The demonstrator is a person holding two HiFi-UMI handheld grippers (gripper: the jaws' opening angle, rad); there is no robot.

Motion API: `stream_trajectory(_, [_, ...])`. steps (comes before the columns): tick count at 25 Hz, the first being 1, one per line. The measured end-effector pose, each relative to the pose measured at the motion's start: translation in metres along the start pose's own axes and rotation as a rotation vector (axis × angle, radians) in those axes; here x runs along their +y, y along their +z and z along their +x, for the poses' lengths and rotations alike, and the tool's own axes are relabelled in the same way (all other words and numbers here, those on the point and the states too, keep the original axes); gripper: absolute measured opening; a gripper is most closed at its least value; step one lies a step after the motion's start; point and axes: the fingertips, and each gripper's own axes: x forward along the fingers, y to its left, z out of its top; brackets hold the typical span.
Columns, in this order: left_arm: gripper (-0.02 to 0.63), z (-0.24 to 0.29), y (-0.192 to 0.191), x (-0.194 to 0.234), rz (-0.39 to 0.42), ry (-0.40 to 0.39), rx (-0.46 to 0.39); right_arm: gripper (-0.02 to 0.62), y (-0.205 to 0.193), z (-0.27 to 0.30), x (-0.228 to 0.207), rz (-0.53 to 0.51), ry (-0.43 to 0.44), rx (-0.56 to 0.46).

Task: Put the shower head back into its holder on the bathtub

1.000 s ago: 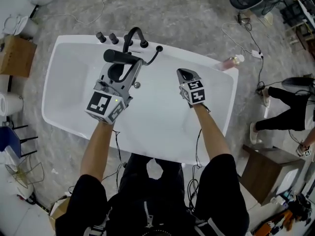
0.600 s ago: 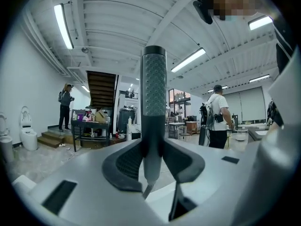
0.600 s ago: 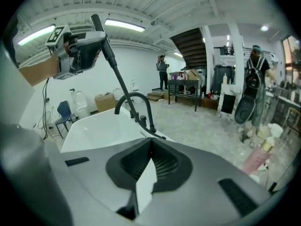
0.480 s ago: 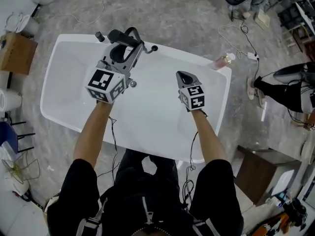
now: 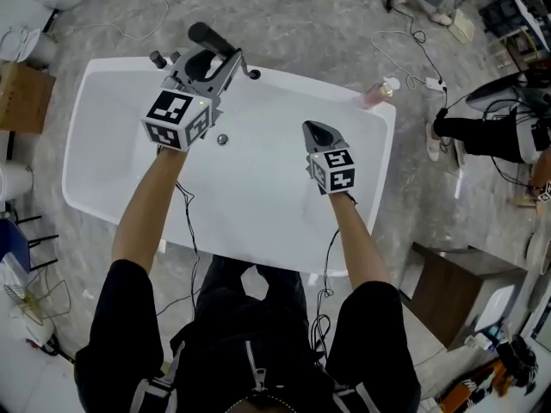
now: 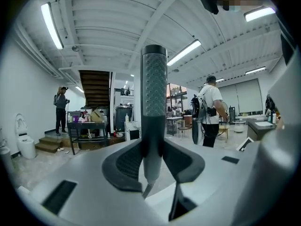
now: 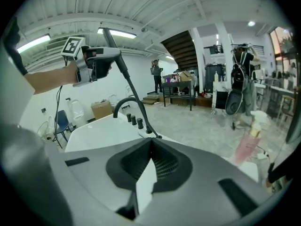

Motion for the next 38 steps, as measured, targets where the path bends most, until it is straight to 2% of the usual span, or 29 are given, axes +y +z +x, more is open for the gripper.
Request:
stream_trajectory(19, [0.15,0.042,-0.089,0.017,-0.049,0.041,0.123,0.005,-0.022,0.011,0.002,0.056,0.01,-0.01])
stream_trajectory(28, [0.15,0.057,-0.128,0.025,-0.073,0.077,0.15,0.005,-0.036,0.026,0.002,0.086,0.011,-0.015])
stream_trajectory(34, [0.15,0.074,-0.16,0.028,-0.061,0.084,0.183,0.005,-0.047,0.03,0.004,0.113,0.009,-0.019])
stream_trajectory(38, [0.15,0.084,-0.178,0.034,-0.068,0.099,0.191,0.005,-0.053,0.032,0.002,0.099,0.003,-0.025])
